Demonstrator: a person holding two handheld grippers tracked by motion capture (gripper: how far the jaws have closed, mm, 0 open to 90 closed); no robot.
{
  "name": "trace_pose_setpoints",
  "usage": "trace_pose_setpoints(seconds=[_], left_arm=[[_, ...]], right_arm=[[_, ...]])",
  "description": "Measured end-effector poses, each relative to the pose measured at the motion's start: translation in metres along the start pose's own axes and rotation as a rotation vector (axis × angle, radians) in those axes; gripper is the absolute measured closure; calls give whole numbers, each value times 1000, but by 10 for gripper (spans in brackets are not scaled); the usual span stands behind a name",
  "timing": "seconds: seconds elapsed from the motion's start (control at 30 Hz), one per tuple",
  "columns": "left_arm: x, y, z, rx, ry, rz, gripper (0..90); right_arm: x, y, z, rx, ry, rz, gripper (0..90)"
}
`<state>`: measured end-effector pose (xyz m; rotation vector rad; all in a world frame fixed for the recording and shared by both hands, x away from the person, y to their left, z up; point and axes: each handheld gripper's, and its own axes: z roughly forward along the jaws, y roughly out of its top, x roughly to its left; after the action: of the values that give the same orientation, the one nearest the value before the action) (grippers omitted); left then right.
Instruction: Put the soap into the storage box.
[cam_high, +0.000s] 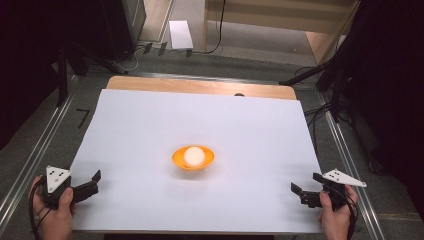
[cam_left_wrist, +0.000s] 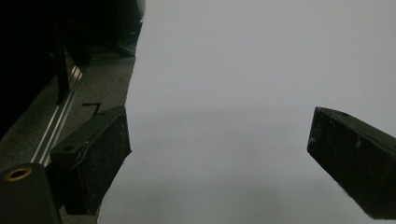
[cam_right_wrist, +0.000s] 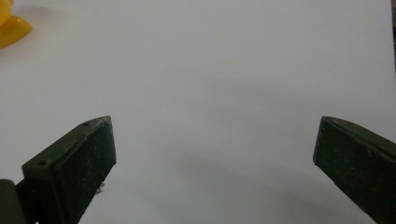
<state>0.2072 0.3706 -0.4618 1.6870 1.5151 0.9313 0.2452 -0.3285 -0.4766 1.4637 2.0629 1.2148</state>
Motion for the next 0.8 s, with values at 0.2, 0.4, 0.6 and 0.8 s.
trace_pose_setpoints(seconds=[0.2, 0.4, 0.6, 0.8], left_arm=[[0, 0, 0, -1, 0, -2, 63], [0, 0, 0, 1, -2, -2, 63], [0, 0, 0, 2, -1, -2, 63], [0, 0, 1, 5, -6, -4, 63]], right_arm=[[-3, -13, -8, -57, 8, 17, 0], [-9, -23, -15, -153, 12, 59, 0], [-14, -24, -15, -168, 37, 100, 0], [-13, -24, -13, -150, 24, 95, 0]])
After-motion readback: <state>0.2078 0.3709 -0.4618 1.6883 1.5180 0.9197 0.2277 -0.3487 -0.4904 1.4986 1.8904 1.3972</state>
